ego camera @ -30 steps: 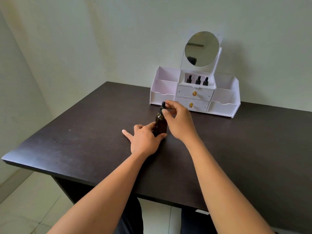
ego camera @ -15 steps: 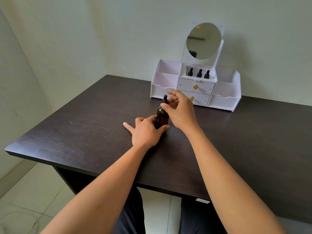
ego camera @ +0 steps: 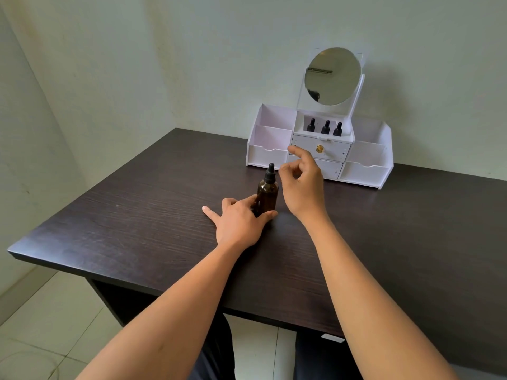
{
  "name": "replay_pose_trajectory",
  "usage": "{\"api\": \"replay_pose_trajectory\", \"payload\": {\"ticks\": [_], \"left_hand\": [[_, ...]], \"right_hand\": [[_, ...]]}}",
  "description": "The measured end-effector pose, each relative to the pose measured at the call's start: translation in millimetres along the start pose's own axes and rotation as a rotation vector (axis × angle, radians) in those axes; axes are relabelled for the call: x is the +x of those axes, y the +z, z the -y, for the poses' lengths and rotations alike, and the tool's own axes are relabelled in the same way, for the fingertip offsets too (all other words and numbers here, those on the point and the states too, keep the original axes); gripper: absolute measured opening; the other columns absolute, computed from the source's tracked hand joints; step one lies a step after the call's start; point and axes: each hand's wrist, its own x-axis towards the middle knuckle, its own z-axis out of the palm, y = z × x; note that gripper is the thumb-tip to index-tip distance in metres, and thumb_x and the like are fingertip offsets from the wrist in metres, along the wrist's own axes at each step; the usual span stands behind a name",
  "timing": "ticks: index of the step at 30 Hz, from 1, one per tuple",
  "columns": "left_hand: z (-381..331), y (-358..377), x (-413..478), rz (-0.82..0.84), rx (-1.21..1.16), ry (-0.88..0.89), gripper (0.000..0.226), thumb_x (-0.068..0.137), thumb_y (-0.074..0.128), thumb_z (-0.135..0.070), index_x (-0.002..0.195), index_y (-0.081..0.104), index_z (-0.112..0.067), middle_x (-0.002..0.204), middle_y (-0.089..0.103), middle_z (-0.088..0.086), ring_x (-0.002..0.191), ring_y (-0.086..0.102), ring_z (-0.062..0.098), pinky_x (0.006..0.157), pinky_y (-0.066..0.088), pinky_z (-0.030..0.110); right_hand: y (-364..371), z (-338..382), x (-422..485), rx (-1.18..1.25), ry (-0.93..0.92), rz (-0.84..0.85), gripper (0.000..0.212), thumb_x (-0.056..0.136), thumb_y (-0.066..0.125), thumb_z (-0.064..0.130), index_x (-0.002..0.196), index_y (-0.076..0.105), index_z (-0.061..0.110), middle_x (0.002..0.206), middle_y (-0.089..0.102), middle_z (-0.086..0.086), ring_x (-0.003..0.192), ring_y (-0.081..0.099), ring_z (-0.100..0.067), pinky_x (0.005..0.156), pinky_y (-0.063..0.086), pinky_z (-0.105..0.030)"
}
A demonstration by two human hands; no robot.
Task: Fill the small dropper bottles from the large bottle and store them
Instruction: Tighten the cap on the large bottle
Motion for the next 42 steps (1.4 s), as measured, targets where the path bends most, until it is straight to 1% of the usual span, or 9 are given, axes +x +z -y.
{"api": "replay_pose_trajectory", "payload": {"ticks": [5, 11, 17, 20, 25, 28, 34, 39, 42], "left_hand": [[-0.4, -0.2, -0.5, 0.002, 0.002, -0.001, 0.057, 0.085, 0.05, -0.075, 0.134, 0.051, -0.046, 0.11, 0.067, -0.008, 0.138, 0.027, 0.015, 0.11, -0.017, 0.07], [-1.4, -1.2, -3.3, -0.004, 0.011, 0.006, 0.054, 0.087, 0.051, -0.072, 0.134, 0.053, -0.045, 0.112, 0.066, -0.007, 0.138, 0.028, 0.015, 0.11, -0.015, 0.071], [-2.5, -2.0, -1.8, -0.002, -0.006, -0.004, 0.056, 0.087, 0.052, -0.071, 0.135, 0.053, -0.043, 0.117, 0.068, -0.008, 0.151, 0.013, 0.017, 0.109, -0.018, 0.07], [-1.7, 0.3, -0.3, 0.002, 0.007, -0.006, 0.053, 0.087, 0.051, -0.071, 0.133, 0.054, -0.043, 0.116, 0.069, -0.008, 0.151, 0.014, 0.02, 0.107, -0.019, 0.072], [-3.4, -0.6, -0.3, 0.0, 0.011, 0.001, 0.049, 0.089, 0.052, -0.069, 0.13, 0.056, -0.043, 0.119, 0.069, -0.008, 0.152, 0.015, 0.022, 0.105, -0.02, 0.072], [-3.8, -0.3, -0.3, -0.004, 0.019, 0.0, 0.05, 0.09, 0.052, -0.067, 0.132, 0.056, -0.041, 0.12, 0.068, -0.007, 0.152, 0.015, 0.022, 0.106, -0.019, 0.072], [-4.0, 0.7, -1.5, -0.007, 0.023, 0.011, 0.043, 0.092, 0.053, -0.063, 0.129, 0.056, -0.042, 0.118, 0.069, -0.007, 0.152, 0.015, 0.023, 0.105, -0.017, 0.074], [-1.5, 4.2, 1.5, -0.026, 0.029, 0.016, 0.041, 0.091, 0.055, -0.061, 0.129, 0.055, -0.045, 0.112, 0.07, -0.01, 0.151, 0.018, 0.022, 0.104, -0.016, 0.076], [-0.5, 5.8, 0.7, -0.027, 0.026, 0.023, 0.037, 0.091, 0.055, -0.06, 0.124, 0.056, -0.045, 0.104, 0.071, -0.013, 0.149, 0.02, 0.021, 0.104, -0.014, 0.077]], "right_hand": [[0.3, 1.3, 4.2, -0.011, 0.041, 0.227, 0.064, 0.094, 0.058, 0.01, 0.152, 0.035, 0.023, 0.12, 0.069, 0.008, 0.117, 0.059, -0.008, 0.107, 0.047, -0.036], [6.5, -1.0, 0.3, -0.138, 0.019, 0.114, 0.069, 0.084, 0.077, 0.031, 0.144, 0.044, 0.024, 0.096, 0.061, 0.01, 0.1, 0.06, -0.011, 0.103, 0.046, -0.044], [-2.9, 0.1, 4.7, 0.053, 0.11, 0.309, 0.071, 0.097, 0.056, 0.01, 0.157, 0.021, 0.024, 0.138, 0.06, 0.002, 0.13, 0.052, -0.013, 0.115, 0.04, -0.04], [-3.4, -4.8, 8.8, 0.083, 0.13, 0.39, 0.069, 0.1, 0.051, 0.008, 0.158, 0.017, 0.025, 0.131, 0.066, 0.006, 0.125, 0.058, -0.013, 0.115, 0.039, -0.038], [-0.2, -9.0, 5.8, 0.056, 0.094, 0.231, 0.061, 0.092, 0.069, 0.018, 0.146, 0.042, 0.025, 0.109, 0.074, 0.009, 0.112, 0.062, -0.004, 0.106, 0.044, -0.029], [5.3, -12.4, 3.9, 0.041, 0.07, 0.145, 0.048, 0.086, 0.076, 0.022, 0.129, 0.056, 0.024, 0.1, 0.074, 0.009, 0.103, 0.064, -0.001, 0.088, 0.04, -0.014], [21.2, -14.8, 0.2, 0.06, 0.046, -0.061, 0.036, 0.076, 0.083, 0.021, 0.103, 0.059, 0.017, 0.085, 0.07, 0.002, 0.083, 0.066, -0.005, 0.072, 0.038, 0.001], [30.8, -7.9, -8.1, 0.048, -0.003, -0.182, 0.031, 0.078, 0.081, 0.016, 0.101, 0.06, 0.015, 0.075, 0.062, 0.01, 0.074, 0.061, -0.002, 0.07, 0.042, -0.004], [29.4, -5.2, -11.7, 0.027, 0.044, -0.16, 0.034, 0.079, 0.081, 0.021, 0.107, 0.061, 0.018, 0.083, 0.065, 0.009, 0.083, 0.063, -0.007, 0.077, 0.046, -0.014]]}}
